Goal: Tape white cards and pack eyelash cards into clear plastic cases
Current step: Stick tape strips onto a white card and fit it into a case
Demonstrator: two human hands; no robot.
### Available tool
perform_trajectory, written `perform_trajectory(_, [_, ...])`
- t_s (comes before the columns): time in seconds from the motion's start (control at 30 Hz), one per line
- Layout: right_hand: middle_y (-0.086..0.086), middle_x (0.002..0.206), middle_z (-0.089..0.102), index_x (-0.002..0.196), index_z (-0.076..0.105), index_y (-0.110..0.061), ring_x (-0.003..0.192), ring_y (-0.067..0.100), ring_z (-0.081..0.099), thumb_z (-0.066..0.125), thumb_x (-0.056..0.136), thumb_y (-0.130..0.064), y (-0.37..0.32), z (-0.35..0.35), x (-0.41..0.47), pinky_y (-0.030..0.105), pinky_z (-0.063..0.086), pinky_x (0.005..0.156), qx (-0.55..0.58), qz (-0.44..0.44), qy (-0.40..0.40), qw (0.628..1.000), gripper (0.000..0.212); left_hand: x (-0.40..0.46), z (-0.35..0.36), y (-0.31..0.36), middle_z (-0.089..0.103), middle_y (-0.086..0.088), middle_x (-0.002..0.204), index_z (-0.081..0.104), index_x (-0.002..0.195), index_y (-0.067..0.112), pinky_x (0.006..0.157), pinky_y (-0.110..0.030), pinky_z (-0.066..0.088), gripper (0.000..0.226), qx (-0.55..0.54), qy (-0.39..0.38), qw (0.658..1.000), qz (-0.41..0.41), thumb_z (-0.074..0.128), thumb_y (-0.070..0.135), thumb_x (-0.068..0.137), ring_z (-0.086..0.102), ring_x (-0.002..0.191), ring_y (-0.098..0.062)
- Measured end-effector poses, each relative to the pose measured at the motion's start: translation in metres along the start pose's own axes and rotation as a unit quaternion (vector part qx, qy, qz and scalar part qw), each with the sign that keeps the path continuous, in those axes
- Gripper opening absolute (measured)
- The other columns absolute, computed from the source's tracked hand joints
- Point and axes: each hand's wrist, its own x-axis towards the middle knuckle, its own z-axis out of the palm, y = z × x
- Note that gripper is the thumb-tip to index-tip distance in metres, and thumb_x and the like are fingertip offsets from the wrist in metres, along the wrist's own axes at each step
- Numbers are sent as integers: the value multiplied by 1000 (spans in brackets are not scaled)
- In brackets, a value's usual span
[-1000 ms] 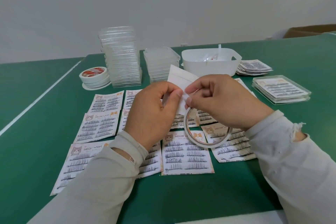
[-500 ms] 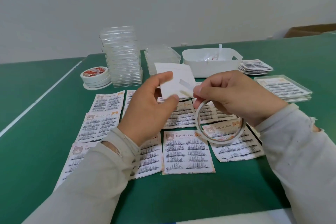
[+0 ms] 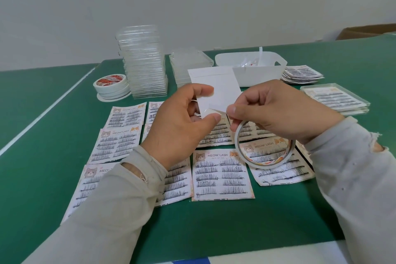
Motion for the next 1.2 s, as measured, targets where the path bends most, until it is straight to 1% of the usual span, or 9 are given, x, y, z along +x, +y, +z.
perform_trajectory(0.13, [7, 81, 78, 82, 77, -12, 41, 4, 34, 73, 86, -39, -2, -3, -2, 12, 31, 41, 104, -18, -50, 993, 28, -1, 0, 1, 63, -8, 84, 60, 112, 40, 63, -39, 53, 40, 10, -10, 1000, 5, 74, 29, 76, 48, 61, -23])
perform_trajectory(0.2, [11, 83, 78, 83, 75, -9, 42, 7, 33, 73, 83, -38, -2, -5, -3, 15, 30, 40, 147, -26, -72, 986, 29, -1, 1, 1, 65, -21, 96, 57, 110, 39, 77, -51, 59, 40, -4, -11, 1000, 8, 74, 25, 76, 61, 75, -41])
perform_trajectory(0.27, [10, 83, 78, 84, 75, -8, 42, 8, 31, 73, 80, -41, -2, -5, -3, 14, 30, 40, 118, -20, -72, 990, 33, -1, 1, 4, 62, -30, 110, 56, 104, 42, 88, -68, 52, 40, -28, -3, 1000, 8, 75, 23, 75, 62, 95, -54])
perform_trajectory(0.33, [9, 84, 78, 84, 76, -9, 42, 8, 30, 72, 77, -45, 0, -4, -2, 14, 30, 40, 92, -11, -66, 993, 36, -1, 1, 4, 59, -36, 111, 55, 99, 47, 87, -70, 51, 41, -40, 0, 999, 5, 77, 23, 74, 60, 93, -57])
perform_trajectory(0.43, [11, 84, 78, 83, 74, -7, 41, 9, 29, 73, 77, -43, 1, -6, -1, 15, 28, 39, 116, -5, -62, 991, 37, 0, 1, 0, 65, -33, 98, 56, 103, 41, 67, -44, 55, 42, -44, -7, 999, 0, 80, 23, 73, 52, 62, -38])
perform_trajectory(0.57, [10, 83, 78, 86, 74, -6, 43, 11, 28, 73, 77, -44, 2, -8, -1, 17, 26, 39, 117, 2, -67, 991, 39, 0, 0, -4, 65, 14, 70, 63, 116, 30, 57, -19, 46, 44, -35, -7, 999, -1, 83, 9, 82, 46, 52, -7])
perform_trajectory(0.8, [10, 84, 78, 85, 75, -6, 42, 10, 30, 71, 82, -39, 1, -8, -2, 16, 28, 39, 101, 11, -77, 992, 33, -3, 0, -3, 63, 7, 92, 61, 129, 30, 63, -16, 46, 52, -11, -33, 999, 5, 76, 2, 87, 47, 57, -4])
perform_trajectory(1.07, [22, 84, 73, 81, 79, -18, 45, 11, 31, 71, 91, -40, 0, -4, -2, 16, 30, 43, 19, 2, -72, 997, 26, -3, -1, -3, 69, -2, 109, 62, 129, 35, 75, -25, 55, 53, -2, -43, 999, 18, 76, 4, 88, 56, 68, -7])
perform_trajectory(1.2, [18, 77, 72, 80, 80, -19, 43, 6, 33, 70, 90, -41, 0, -4, -2, 14, 30, 43, -2, 4, -68, 998, 26, -3, -1, -2, 69, 2, 112, 62, 126, 38, 75, -23, 54, 53, 7, -45, 999, 28, 76, 4, 87, 58, 69, -5])
